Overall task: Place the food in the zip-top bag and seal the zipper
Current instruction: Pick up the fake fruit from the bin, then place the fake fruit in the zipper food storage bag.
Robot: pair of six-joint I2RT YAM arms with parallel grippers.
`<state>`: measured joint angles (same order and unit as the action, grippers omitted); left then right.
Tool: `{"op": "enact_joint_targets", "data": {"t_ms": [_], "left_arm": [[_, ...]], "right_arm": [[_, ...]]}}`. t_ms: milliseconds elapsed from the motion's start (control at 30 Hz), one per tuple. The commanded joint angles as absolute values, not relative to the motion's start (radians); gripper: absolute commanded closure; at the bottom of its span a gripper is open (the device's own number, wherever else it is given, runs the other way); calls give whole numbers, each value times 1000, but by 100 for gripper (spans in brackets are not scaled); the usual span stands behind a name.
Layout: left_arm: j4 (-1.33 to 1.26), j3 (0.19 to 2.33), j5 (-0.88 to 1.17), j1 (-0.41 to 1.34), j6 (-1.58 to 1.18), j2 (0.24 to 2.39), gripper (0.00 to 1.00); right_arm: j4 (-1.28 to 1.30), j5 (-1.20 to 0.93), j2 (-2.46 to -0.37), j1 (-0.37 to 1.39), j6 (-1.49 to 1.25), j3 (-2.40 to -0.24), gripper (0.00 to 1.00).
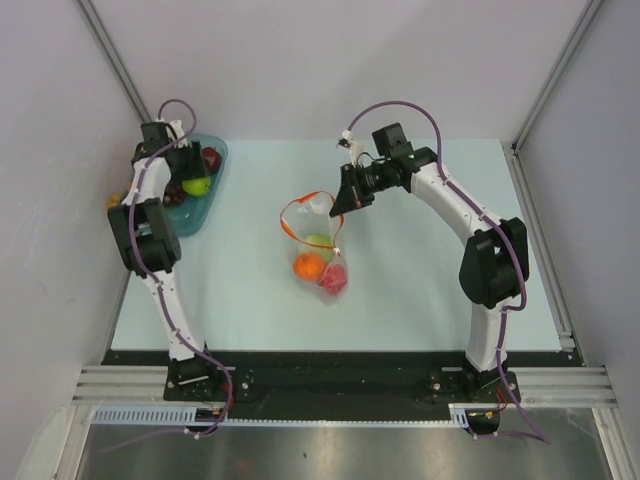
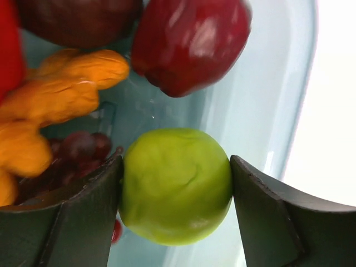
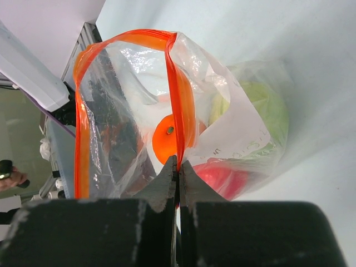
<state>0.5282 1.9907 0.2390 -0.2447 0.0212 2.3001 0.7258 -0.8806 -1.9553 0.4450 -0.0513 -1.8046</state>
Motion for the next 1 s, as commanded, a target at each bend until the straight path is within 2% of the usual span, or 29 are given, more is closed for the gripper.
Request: {"op": "enact_joint_targets", "data": {"t_ms": [0, 167, 300, 433, 667, 867, 967], "left_arm": [[431, 1968, 238, -262, -51, 2093, 38], [403, 1866, 337, -194, -63, 1887, 40], [374, 1680, 483, -97, -69, 1689, 38], [370, 1534, 584, 91, -52, 1514, 37], [364, 1367, 540, 350, -3, 1394, 36], [403, 1336, 523, 416, 55, 1442, 26], [452, 1367, 515, 419, 83, 1462, 9]], "right_arm": [[730, -887, -1924, 446, -21, -1838, 100], [733, -888, -1911, 451, -11, -1825, 100], [730, -890, -1898, 454, -9, -1810, 100], [727, -891, -1884, 459, -5, -1793, 100], [718, -897, -1862, 463, -5, -1767, 100], [713, -896, -1852, 462, -6, -1761, 100], [710, -899, -1853, 462, -11, -1764, 100]]}}
